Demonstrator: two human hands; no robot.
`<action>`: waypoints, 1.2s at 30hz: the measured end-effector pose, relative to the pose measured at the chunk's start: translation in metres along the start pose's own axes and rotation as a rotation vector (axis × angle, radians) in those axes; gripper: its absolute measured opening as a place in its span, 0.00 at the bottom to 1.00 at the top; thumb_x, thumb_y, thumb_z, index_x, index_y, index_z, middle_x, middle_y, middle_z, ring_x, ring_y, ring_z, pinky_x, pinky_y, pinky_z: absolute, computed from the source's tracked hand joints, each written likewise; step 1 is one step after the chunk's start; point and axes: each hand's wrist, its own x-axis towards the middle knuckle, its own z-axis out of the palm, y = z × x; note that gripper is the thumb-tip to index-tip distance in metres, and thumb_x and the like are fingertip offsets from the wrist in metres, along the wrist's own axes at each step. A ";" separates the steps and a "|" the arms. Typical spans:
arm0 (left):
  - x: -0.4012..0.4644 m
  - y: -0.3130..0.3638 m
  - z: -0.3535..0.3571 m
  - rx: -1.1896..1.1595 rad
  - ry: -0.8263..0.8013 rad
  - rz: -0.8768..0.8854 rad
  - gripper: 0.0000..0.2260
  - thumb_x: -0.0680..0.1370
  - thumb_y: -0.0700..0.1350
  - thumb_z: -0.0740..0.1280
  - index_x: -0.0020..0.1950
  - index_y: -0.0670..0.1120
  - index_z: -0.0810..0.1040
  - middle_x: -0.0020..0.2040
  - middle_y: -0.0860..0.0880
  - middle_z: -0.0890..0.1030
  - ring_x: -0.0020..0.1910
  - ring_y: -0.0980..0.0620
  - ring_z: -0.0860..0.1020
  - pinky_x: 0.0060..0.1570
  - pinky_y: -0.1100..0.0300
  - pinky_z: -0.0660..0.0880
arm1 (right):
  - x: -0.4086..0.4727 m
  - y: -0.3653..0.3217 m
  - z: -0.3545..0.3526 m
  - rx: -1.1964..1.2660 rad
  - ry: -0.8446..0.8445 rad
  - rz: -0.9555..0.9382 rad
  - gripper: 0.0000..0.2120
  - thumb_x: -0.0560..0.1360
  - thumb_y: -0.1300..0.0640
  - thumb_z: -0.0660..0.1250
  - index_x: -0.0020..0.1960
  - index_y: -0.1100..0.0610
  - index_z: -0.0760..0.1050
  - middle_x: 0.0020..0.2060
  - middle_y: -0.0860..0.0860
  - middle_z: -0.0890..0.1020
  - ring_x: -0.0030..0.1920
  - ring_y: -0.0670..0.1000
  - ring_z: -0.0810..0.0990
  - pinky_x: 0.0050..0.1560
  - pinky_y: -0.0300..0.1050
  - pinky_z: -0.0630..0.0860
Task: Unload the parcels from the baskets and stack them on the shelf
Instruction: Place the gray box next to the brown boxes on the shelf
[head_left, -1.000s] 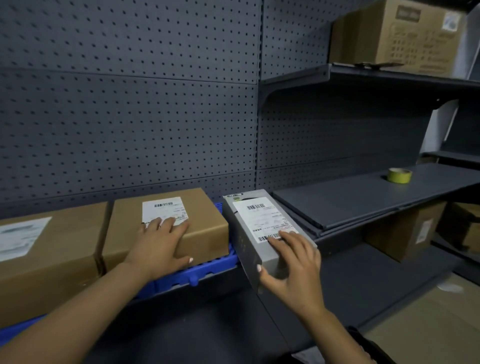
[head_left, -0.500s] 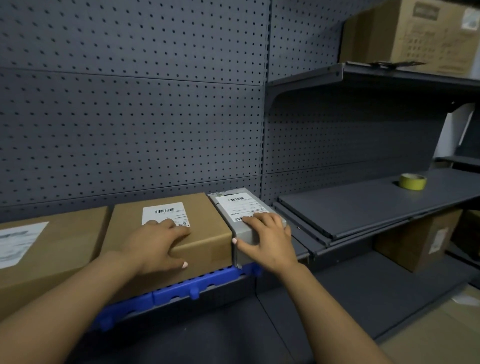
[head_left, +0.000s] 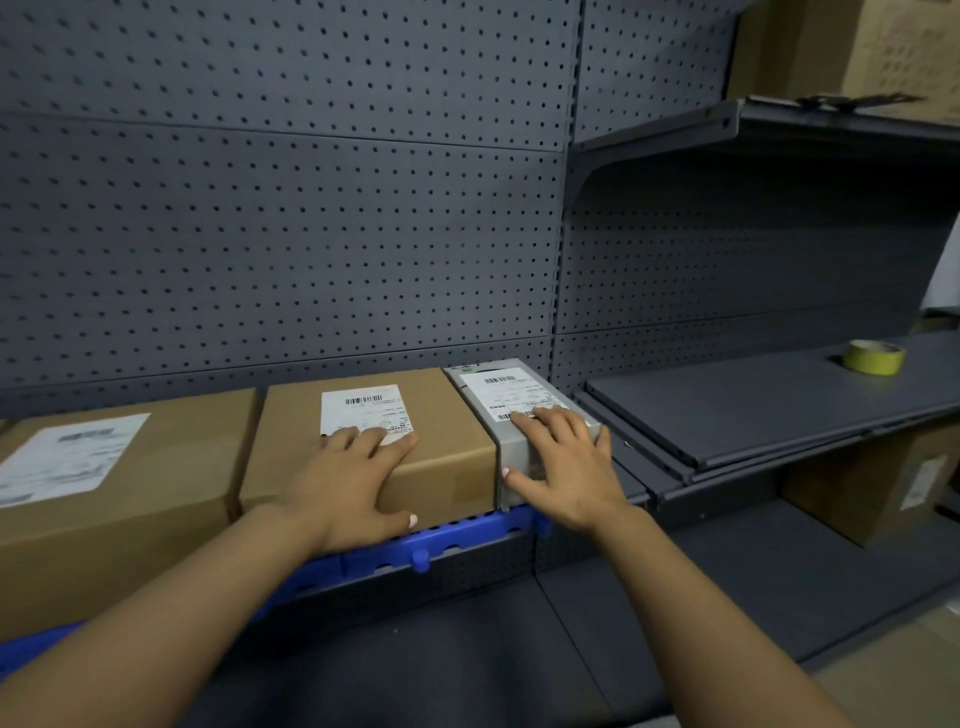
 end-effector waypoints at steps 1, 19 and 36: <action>-0.001 0.001 0.002 -0.003 -0.004 -0.008 0.44 0.66 0.72 0.53 0.78 0.58 0.44 0.78 0.49 0.53 0.75 0.44 0.53 0.72 0.49 0.54 | 0.001 0.000 -0.002 -0.027 -0.020 -0.002 0.39 0.67 0.28 0.47 0.75 0.42 0.54 0.74 0.47 0.59 0.74 0.50 0.53 0.70 0.71 0.48; -0.043 -0.048 -0.001 -0.072 -0.084 -0.206 0.39 0.71 0.72 0.59 0.75 0.67 0.41 0.79 0.47 0.46 0.77 0.39 0.46 0.72 0.35 0.45 | -0.015 -0.056 -0.006 -0.097 -0.142 -0.159 0.41 0.69 0.27 0.56 0.76 0.40 0.48 0.77 0.49 0.53 0.77 0.55 0.45 0.72 0.65 0.37; -0.057 -0.058 -0.016 -0.113 -0.125 -0.086 0.40 0.72 0.68 0.62 0.77 0.63 0.42 0.79 0.46 0.48 0.77 0.41 0.48 0.73 0.39 0.47 | -0.014 -0.057 -0.006 -0.133 -0.156 -0.134 0.43 0.66 0.24 0.47 0.76 0.39 0.44 0.77 0.48 0.51 0.77 0.54 0.44 0.73 0.64 0.36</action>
